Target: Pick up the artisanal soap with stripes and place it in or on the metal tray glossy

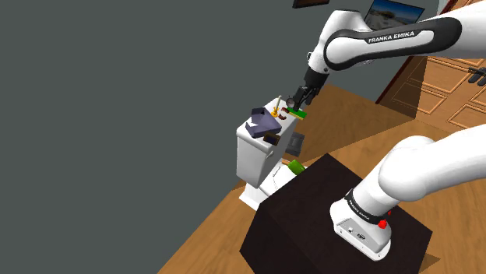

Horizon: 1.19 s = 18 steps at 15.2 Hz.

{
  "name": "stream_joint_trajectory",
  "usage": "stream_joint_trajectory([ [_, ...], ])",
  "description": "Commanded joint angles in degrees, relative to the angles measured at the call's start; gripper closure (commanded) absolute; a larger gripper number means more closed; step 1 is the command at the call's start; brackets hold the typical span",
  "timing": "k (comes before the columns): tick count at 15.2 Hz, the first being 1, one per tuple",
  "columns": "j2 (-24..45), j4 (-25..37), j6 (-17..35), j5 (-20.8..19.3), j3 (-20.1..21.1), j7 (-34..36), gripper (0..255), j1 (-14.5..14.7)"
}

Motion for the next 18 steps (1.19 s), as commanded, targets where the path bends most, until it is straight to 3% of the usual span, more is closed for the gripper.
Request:
stream_joint_trajectory([
  [1,3.28,-0.83,4.10,-0.48,-0.74,-2.18,0,0.32],
  [9,20.70,0.00,20.20,-0.44,-4.06,-12.14,0,1.46],
  [18,43.10,7.61,34.41,4.77,-3.81,-25.25,0,0.68],
])
